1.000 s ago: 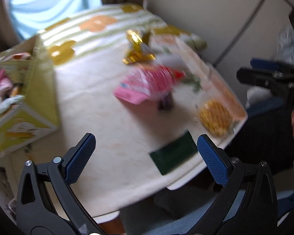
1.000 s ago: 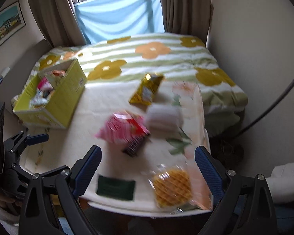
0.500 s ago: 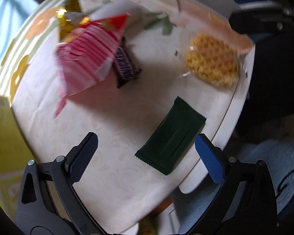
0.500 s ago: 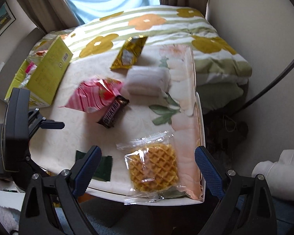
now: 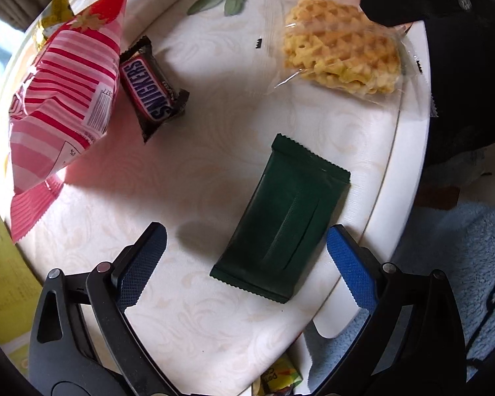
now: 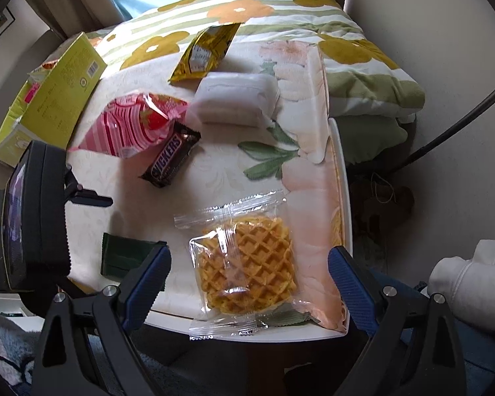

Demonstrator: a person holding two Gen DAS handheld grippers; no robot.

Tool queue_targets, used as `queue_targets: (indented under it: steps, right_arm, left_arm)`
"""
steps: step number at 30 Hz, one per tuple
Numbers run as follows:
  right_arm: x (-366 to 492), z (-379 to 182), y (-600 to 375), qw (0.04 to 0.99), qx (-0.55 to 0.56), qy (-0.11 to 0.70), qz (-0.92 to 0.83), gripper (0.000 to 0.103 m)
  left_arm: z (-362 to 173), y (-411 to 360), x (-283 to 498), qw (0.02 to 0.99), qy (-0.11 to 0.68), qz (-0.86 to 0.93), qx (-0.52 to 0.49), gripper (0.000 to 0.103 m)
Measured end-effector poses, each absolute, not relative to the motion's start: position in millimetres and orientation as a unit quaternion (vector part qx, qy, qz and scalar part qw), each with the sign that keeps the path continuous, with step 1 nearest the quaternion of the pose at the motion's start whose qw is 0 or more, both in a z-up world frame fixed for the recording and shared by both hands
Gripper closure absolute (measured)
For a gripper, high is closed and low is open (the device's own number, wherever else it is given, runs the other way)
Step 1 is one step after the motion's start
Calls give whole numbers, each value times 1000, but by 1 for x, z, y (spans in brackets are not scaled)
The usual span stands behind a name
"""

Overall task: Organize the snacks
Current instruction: 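Grasp the dark green bar with left tool while right tool grasps the waffle pack, then carry the green bar and waffle pack into the box and open both tools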

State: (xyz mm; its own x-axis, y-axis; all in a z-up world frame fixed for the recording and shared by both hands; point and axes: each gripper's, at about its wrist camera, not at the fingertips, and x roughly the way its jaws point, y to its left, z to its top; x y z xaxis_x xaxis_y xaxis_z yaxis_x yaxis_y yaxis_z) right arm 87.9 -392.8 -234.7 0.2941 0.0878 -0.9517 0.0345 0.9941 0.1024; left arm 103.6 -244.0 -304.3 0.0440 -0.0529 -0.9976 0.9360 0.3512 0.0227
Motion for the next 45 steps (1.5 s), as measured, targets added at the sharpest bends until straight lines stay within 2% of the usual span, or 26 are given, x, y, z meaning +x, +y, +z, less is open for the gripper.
queue_targets:
  steps: [4, 10, 12, 15, 18, 29, 32, 39, 45]
  right_arm:
    - [86, -239, -389, 801, 47, 597, 18, 8]
    - [85, -245, -380, 800, 29, 599, 28, 8]
    - [84, -248, -377, 799, 18, 601, 31, 8]
    - [85, -255, -373, 796, 0, 605, 35, 9]
    - [86, -260, -371, 793, -9, 607, 40, 9]
    - [89, -280, -372, 783, -18, 620, 38, 10]
    - [93, -288, -372, 776, -21, 629, 41, 22]
    - [95, -294, -370, 775, -35, 629, 40, 29]
    - [92, -291, -369, 777, -28, 627, 40, 33]
  left_arm:
    - [-307, -244, 105, 617, 553, -400, 392, 9]
    - [-306, -242, 108, 622, 549, -413, 375, 32]
    - [-304, -244, 104, 619, 545, -422, 376, 44]
    - [-302, -246, 100, 614, 540, -431, 381, 52]
    - [-303, -249, 99, 613, 542, -430, 382, 56]
    - [-303, -246, 91, 629, 550, -417, 357, 58]
    - [-301, -247, 95, 636, 550, -415, 347, 58]
    - [-290, -240, 109, 653, 557, -401, 319, 58]
    - [-258, -222, 122, 672, 556, -389, 296, 58]
